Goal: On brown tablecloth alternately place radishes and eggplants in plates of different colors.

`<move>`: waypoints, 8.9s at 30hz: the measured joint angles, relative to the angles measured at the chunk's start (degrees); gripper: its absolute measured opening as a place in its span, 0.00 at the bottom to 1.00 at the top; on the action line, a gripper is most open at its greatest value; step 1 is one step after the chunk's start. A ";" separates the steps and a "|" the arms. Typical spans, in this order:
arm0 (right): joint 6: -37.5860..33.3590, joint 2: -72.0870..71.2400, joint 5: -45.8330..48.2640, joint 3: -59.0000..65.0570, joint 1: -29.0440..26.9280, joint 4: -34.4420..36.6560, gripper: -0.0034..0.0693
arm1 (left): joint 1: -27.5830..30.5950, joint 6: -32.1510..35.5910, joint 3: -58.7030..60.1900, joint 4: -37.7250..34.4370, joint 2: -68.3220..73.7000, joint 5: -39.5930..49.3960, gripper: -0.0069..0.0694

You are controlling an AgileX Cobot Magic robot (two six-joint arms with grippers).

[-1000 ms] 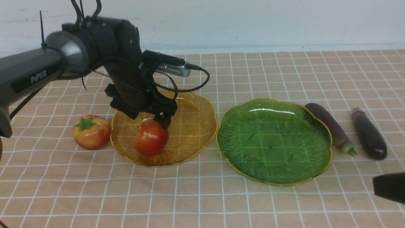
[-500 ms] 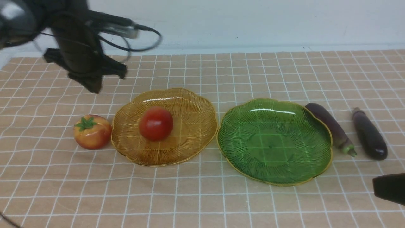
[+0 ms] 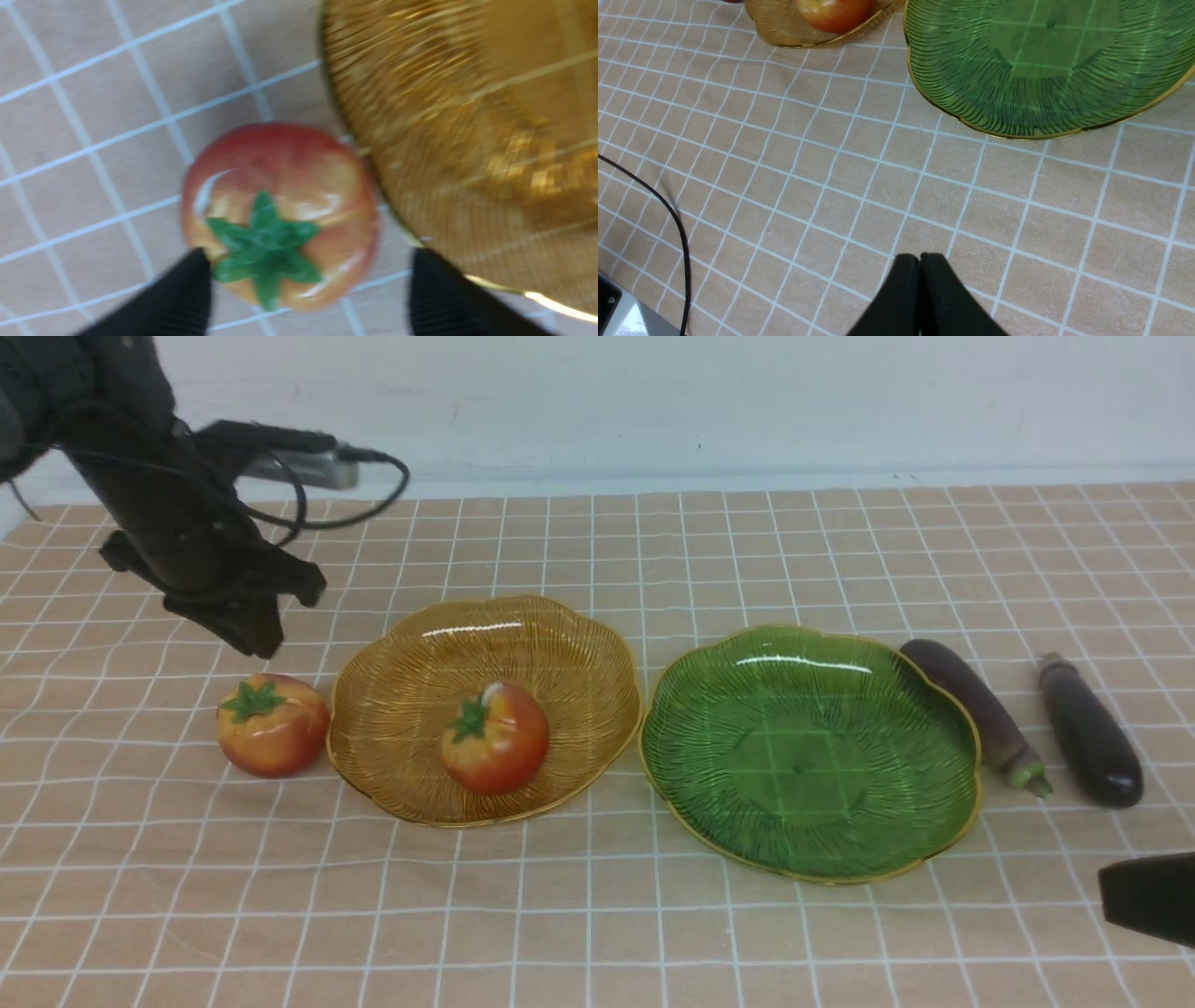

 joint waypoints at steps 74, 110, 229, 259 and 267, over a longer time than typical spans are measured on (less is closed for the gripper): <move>-1.07 0.00 1.18 -0.05 0.00 3.48 0.02 | -5.43 -2.78 -2.58 -18.53 0.67 -0.03 0.29; 22.56 54.52 -10.21 -36.48 -3.80 -30.92 0.56 | -7.27 -9.21 47.08 -10.00 -70.37 -2.24 0.09; 22.20 86.44 2.02 -76.34 5.26 -29.09 0.60 | -7.29 -8.98 48.02 -8.85 -73.32 1.16 0.09; 27.83 60.28 2.71 -58.64 18.93 -28.95 0.75 | -7.29 -8.98 48.02 -8.80 -73.32 1.31 0.09; 26.69 19.49 -7.64 -34.22 18.93 -31.62 0.12 | -7.29 -8.98 48.02 -8.80 -73.32 -0.07 0.09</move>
